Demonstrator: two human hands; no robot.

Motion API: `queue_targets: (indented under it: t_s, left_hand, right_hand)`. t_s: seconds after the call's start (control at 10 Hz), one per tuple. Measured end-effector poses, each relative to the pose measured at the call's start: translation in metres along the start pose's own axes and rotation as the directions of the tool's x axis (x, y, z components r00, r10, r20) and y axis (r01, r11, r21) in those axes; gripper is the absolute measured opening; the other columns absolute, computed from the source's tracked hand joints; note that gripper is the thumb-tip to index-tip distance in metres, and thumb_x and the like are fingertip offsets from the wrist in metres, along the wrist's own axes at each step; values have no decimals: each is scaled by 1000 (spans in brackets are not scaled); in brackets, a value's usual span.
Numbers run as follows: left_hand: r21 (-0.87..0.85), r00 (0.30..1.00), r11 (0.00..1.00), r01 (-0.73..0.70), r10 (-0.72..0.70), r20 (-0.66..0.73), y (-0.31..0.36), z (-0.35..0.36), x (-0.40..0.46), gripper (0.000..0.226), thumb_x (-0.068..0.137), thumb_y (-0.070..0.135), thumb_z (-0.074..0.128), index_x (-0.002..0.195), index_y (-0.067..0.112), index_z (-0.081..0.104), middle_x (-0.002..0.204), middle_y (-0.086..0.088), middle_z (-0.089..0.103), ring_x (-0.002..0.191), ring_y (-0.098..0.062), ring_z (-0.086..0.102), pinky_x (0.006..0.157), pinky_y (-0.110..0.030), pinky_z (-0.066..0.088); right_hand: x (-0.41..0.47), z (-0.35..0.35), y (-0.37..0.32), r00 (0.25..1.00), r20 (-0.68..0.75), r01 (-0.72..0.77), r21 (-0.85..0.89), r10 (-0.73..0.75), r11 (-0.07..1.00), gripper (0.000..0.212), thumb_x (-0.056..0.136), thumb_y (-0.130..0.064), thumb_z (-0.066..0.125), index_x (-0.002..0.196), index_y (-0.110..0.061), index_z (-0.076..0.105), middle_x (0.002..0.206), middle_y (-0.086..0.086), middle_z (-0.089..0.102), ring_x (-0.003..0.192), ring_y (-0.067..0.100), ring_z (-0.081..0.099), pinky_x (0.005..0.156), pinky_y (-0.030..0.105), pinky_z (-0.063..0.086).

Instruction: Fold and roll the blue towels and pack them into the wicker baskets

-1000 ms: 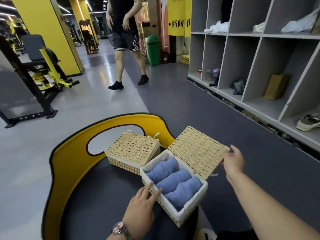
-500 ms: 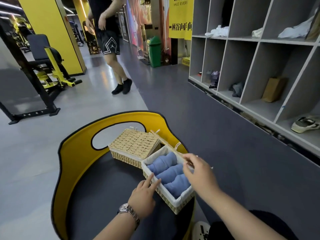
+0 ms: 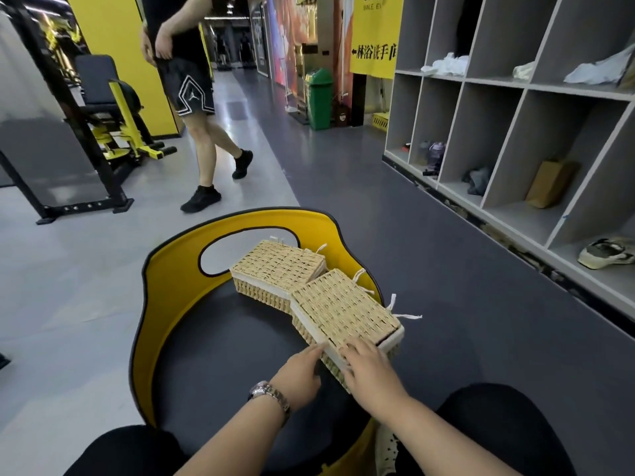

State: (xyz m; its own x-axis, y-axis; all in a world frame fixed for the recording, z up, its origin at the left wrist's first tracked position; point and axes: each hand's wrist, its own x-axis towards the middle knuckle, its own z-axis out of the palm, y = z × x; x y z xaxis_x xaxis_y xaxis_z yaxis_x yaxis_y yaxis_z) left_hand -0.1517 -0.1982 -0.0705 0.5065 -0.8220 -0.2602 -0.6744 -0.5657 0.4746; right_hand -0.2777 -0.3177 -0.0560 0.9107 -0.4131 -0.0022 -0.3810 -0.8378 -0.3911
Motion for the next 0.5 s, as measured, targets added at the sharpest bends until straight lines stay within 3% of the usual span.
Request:
queue_targets:
  t_s: [0.1,0.2,0.3,0.4,0.5]
  left_hand:
    - [-50,998,998,27,-29,-59,3,-4,-17,45,89,19,47,133,29,50,141,8,48,124,-15,50,102,-31,43]
    - [-116,993,992,53,-65,-103,8,-15,-41,21,96,28,46,103,24,65,97,10,68,89,-9,63,84,-30,49]
    - [-177,992,982,59,-77,-97,12,-27,-62,25,95,31,46,77,27,62,68,14,63,64,-3,58,68,-29,50]
    - [-208,992,977,47,-70,-106,9,-41,-68,29,95,32,47,76,20,66,72,6,68,67,-15,63,67,-34,52]
    - [-307,983,949,67,-115,-140,-13,-44,-50,31,95,32,48,75,15,65,68,0,65,59,-15,56,61,-35,50]
  right_hand:
    - [-12,-14,-11,999,-5,-41,48,41,998,20,96,-28,42,94,-18,59,105,-1,57,104,17,50,92,34,45]
    - [-24,-21,-20,994,63,-97,130,90,987,26,97,-34,40,75,-22,49,72,-4,53,68,19,52,52,30,37]
    - [-29,-25,-33,988,123,-109,150,91,983,34,97,-33,36,70,-16,49,64,-1,49,64,21,49,51,31,31]
    - [-15,-21,-47,986,152,-90,141,68,986,40,98,-33,37,75,-8,58,75,8,61,73,26,56,61,36,41]
    - [16,1,-53,976,211,-92,184,52,979,42,97,-35,40,80,-4,63,77,15,62,73,30,58,65,38,45]
